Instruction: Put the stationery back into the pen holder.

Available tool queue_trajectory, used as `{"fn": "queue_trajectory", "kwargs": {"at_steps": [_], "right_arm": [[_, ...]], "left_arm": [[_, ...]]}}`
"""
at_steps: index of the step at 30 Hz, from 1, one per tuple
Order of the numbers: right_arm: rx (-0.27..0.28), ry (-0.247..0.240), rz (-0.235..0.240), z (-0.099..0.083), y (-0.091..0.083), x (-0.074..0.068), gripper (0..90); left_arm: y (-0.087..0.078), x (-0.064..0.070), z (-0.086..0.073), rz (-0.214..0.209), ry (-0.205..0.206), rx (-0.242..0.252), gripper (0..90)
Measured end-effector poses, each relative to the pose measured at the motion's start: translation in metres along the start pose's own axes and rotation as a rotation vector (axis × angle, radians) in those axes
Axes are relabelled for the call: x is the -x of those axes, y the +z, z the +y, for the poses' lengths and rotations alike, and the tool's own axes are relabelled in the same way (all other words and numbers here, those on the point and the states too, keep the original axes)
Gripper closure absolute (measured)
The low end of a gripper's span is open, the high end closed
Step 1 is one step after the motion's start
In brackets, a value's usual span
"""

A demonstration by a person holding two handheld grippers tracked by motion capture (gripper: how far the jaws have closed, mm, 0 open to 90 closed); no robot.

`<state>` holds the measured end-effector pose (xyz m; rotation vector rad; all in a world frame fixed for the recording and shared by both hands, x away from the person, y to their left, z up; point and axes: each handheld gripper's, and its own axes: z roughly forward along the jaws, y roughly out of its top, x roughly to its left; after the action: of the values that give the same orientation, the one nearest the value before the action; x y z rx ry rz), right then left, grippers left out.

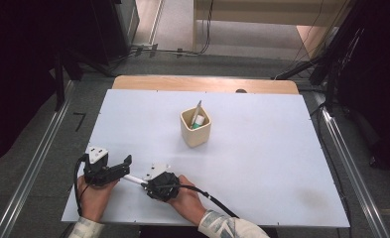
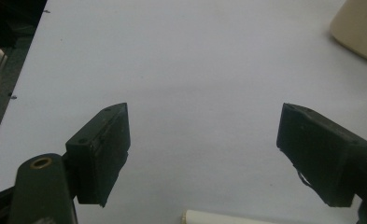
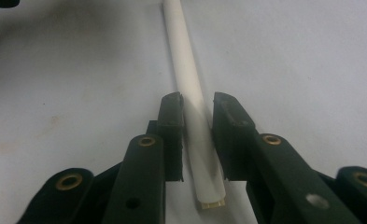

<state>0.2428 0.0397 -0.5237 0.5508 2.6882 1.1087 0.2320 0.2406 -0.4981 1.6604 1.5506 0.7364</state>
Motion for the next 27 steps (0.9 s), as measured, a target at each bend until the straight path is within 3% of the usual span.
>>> {"fn": "queue_trajectory", "kwargs": {"at_steps": [9,21,27], "right_arm": [[0.002,-0.003,-0.002,-0.0003,-0.0003,-0.0007,76.8],[0.001,-0.014,-0.014,0.0002,-0.0005,-0.0022,77.1],[0.002,0.003,-0.017,-0.0001,-0.0016,-0.0024,77.2]], "left_arm": [[-0.0005,-0.0001,0.0001,0.001,-0.002,0.000,18.0],[-0.0005,-0.0002,0.0000,0.001,-0.004,0.002,18.0],[-0.0008,-0.0009,0.0000,0.002,-0.006,0.006,18.1]]}}
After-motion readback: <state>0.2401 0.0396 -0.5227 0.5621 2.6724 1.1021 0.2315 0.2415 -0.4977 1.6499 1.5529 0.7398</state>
